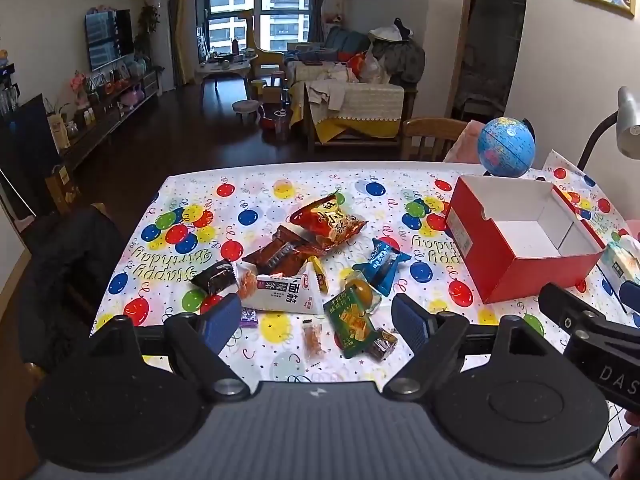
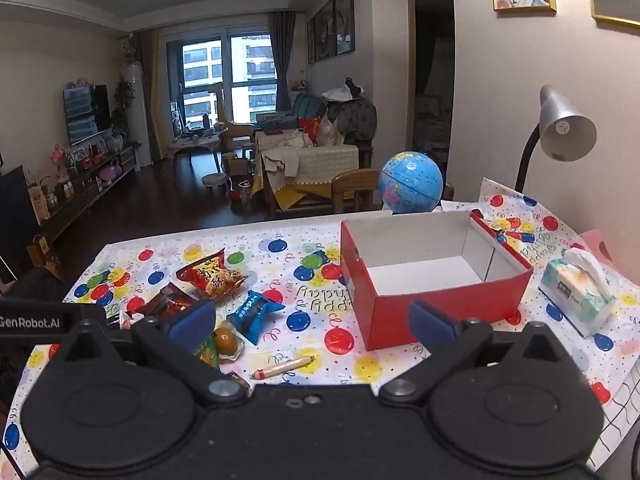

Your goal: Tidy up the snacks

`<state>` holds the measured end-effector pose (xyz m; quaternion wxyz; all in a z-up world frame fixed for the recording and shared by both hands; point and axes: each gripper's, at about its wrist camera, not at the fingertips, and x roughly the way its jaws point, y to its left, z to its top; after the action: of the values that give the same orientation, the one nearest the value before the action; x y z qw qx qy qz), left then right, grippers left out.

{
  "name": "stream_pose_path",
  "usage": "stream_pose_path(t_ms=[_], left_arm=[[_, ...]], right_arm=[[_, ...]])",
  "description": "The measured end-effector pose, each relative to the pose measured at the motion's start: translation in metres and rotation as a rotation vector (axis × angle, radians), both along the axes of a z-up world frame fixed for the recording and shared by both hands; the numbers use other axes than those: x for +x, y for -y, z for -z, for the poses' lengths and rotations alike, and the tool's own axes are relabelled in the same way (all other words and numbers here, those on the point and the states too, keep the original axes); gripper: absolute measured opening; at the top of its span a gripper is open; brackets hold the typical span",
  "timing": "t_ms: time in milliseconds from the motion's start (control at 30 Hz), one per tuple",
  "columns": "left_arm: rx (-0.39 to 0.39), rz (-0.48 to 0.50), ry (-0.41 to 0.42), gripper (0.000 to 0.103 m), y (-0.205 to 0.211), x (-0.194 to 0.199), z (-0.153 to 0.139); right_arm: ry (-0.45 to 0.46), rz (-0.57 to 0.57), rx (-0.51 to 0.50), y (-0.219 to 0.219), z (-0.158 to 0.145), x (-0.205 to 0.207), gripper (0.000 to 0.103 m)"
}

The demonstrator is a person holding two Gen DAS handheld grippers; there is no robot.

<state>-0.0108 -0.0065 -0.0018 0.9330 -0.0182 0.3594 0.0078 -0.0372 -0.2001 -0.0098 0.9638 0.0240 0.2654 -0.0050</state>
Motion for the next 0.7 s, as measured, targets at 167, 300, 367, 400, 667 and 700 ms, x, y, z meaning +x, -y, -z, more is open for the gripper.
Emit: stream_pose_path(t_ms=[167, 300, 367, 400, 667, 700], left_arm=[[0.001, 0.007, -0.001, 0.082, 0.0014, -0.0002, 0.0031], [-0.001, 0.016, -0.003, 0.082, 0.0034, -0.0004, 0.0045], [-0.003, 0.021, -0.003, 0.082, 0.0047, -0.0009, 0.0043], [-0.004, 0.024, -0.005, 0.082, 0.0045, -0.0002, 0.0030], [-0.010, 0.038, 0.000, 0.082, 0.0050, -0.0019, 0.0006], [-0.010, 0.042, 0.001, 0.082, 0.0050, -0.0026, -0.0003]], right_arm=[[-0.019, 0.018, 0.001, 0.0035, 0.0027, 0.0008, 0.103], [-0.015, 0.018, -0.001, 0.0040, 0.0011, -0.0009, 0.103], [-0.017, 0.014, 0.001, 0.0040, 0.0005, -0.0013, 0.103], [-0.016, 0.017, -0.001, 0.0040, -0.0001, -0.0019, 0.103], [-0.019, 0.007, 0.008, 0.0049, -0.0039, -0.0045, 0.103], [-0.021, 0.003, 0.011, 0.0047, -0.0042, -0.0050, 0.103]])
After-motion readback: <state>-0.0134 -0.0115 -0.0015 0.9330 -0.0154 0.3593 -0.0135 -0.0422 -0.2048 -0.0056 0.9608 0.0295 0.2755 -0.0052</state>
